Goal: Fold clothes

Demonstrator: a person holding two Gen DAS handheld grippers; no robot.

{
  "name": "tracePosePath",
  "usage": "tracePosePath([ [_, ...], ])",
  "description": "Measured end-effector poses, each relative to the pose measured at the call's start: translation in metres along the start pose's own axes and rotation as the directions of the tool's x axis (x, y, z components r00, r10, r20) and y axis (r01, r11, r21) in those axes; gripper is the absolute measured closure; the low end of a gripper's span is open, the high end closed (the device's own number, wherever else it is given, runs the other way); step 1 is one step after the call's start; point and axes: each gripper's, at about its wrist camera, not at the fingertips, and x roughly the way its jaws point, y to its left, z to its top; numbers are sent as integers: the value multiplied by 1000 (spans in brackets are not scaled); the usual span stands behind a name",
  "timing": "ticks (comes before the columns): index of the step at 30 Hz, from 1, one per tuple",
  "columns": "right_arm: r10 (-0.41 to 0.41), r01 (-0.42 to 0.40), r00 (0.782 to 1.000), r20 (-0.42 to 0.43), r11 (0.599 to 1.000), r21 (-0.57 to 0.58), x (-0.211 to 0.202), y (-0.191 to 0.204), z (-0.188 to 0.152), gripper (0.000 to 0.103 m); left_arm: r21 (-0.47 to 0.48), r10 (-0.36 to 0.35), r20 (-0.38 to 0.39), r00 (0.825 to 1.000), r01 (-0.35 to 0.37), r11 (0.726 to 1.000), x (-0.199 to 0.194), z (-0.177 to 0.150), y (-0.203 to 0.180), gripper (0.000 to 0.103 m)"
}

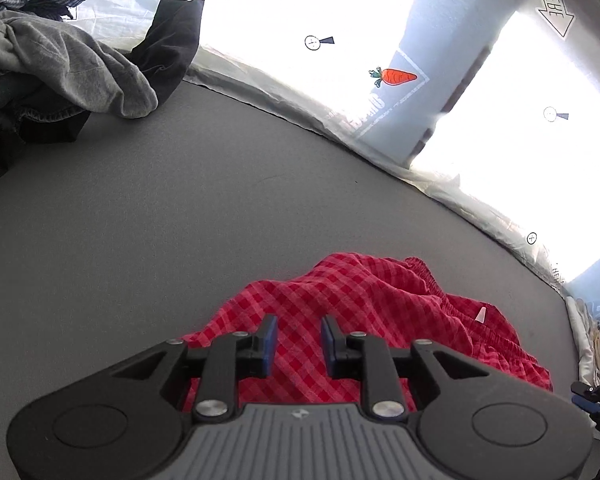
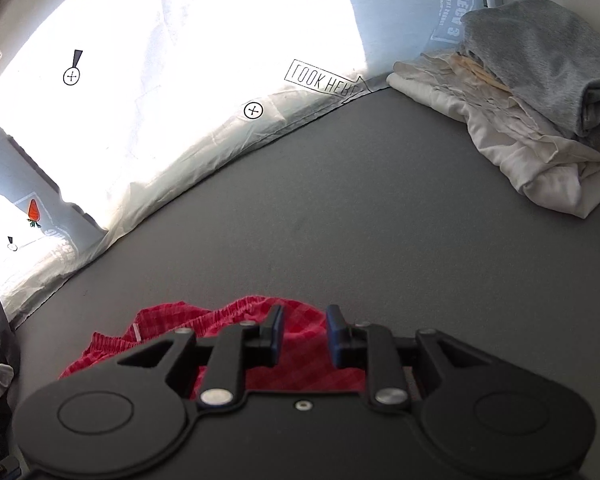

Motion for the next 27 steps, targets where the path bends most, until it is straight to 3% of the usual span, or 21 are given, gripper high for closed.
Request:
tracePosePath([
  [7,27,-30,998,-64,999,-43,50,13,16,73,175,-47,-22,999,50,983,66,34,-45,68],
  [10,35,-40,994,-101,998,-46,69,16,14,70,221,-105,-53,993,114,969,95,47,-59,67],
  [15,43,-48,990,-137,998,-32,83,20,10,63,274,-142,-114,983,168,947,142,61,-78,65],
  [19,51,-58,987,-153,998,-36,83,22,6,57,423,-150,-123,981,188,886,157,57,-94,54],
  [22,63,-71,982,-178,997,-38,84,23,2,58,479,-154,-157,976,212,852,166,54,-101,54],
  [24,71,-80,984,-163,996,-49,82,22,-1,85,487,-159,-179,971,228,843,171,51,-101,58],
  [26,84,-92,987,-138,994,-52,77,21,-1,92,462,-164,-191,968,236,855,174,50,-98,90],
  [27,93,-100,988,-123,994,-54,73,21,0,93,445,-172,-185,968,239,863,174,51,-96,91],
])
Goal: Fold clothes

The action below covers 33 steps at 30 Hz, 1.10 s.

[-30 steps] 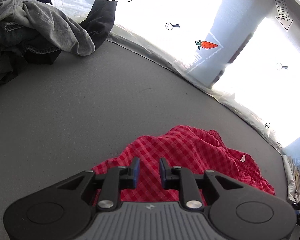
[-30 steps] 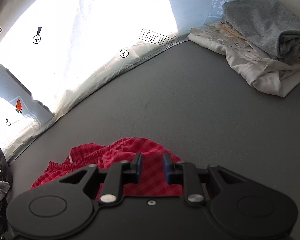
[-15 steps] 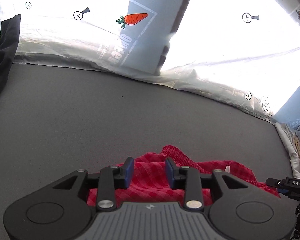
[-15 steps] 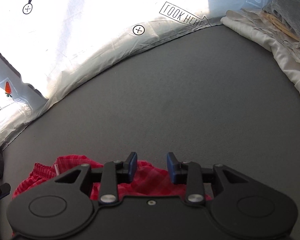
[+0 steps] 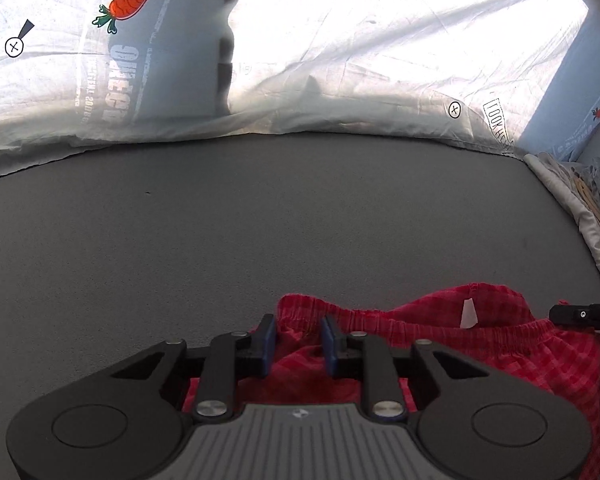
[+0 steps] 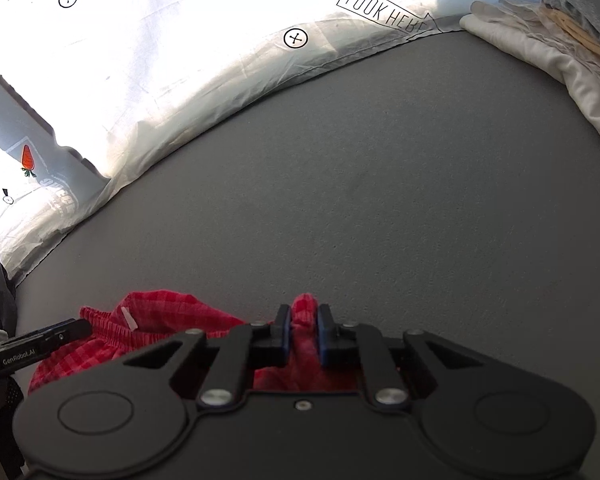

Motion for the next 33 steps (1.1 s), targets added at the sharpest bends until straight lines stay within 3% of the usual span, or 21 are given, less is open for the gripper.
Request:
tracePosePath([
  [2,10,-9,999,38,1000,-13,-9,0,3,94,-50,-15,31,999,16,999,-7,0,6,103],
  [6,41,-36,991,127,999,-39,-34,4,13,94,-143,-52,139,989,72,987,-42,4,10,103],
  [9,103,-91,971,214,994,-64,-61,13,22,94,-128,-33,250,968,67,989,-85,15,0,103],
  [11,145,-120,950,276,987,-105,-84,24,29,94,-119,-28,330,944,71,990,-117,23,-7,103],
  [15,236,-168,885,402,966,-197,-137,49,40,94,-122,-13,496,868,85,989,-191,35,-17,103],
  [19,341,-212,776,531,933,-290,-206,76,48,94,-118,-5,644,765,106,987,-267,38,-29,103],
  [23,423,-233,676,603,899,-370,-263,94,45,94,-80,5,751,661,84,993,-337,31,-50,103],
  [26,467,-219,612,638,876,-430,-303,104,34,94,-74,17,803,596,71,995,-381,12,-66,103],
  [29,503,-230,561,657,858,-460,-336,102,19,94,-77,29,829,559,62,995,-414,-9,-79,103],
  [33,511,-241,542,667,855,-459,-364,99,-1,94,-88,45,837,545,53,995,-445,-42,-91,103],
])
